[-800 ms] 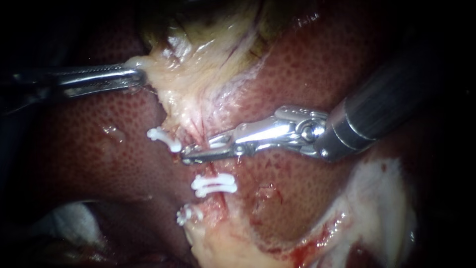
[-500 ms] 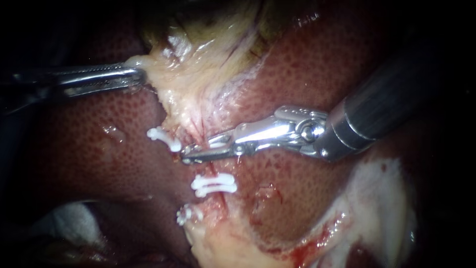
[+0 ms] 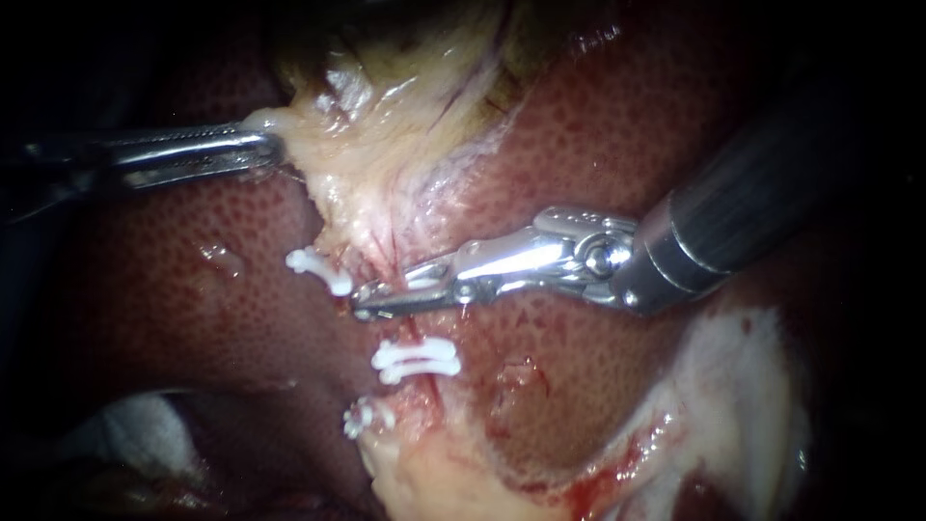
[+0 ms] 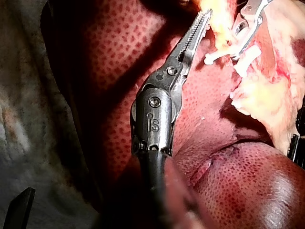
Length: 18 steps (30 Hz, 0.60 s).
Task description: Going back third clip right tube
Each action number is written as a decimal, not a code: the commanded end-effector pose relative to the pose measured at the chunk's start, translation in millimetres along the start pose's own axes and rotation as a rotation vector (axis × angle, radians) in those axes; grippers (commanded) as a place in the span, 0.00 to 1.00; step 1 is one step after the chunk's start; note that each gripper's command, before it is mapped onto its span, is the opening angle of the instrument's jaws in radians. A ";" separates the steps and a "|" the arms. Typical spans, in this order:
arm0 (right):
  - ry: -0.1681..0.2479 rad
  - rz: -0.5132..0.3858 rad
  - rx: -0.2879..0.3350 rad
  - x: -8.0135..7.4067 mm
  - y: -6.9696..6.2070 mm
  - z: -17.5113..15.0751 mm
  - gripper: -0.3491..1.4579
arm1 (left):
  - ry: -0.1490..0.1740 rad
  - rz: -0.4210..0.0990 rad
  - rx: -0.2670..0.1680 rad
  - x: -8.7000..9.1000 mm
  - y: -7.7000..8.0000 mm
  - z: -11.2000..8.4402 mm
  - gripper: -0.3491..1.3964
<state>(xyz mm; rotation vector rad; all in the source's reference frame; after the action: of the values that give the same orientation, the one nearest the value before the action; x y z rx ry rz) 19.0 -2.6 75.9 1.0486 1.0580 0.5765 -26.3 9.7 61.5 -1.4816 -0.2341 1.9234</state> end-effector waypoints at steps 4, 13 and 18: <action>0.020 -0.064 -0.021 -0.1 0.0 0.0 0.32 | 0.000 0.000 0.000 0.0 0.0 0.0 0.00; 0.071 -0.163 -0.137 0.2 0.8 0.0 0.47 | 0.000 -0.006 0.000 0.1 0.1 -0.1 0.00; 0.078 -0.177 -0.163 0.3 1.2 -0.2 0.47 | 0.000 -0.005 0.000 0.0 0.2 -0.1 0.00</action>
<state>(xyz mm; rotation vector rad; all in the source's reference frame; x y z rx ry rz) 19.1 -1.7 76.9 0.7813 1.1417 0.5500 -26.3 9.6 61.4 -1.4787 -0.2374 1.9184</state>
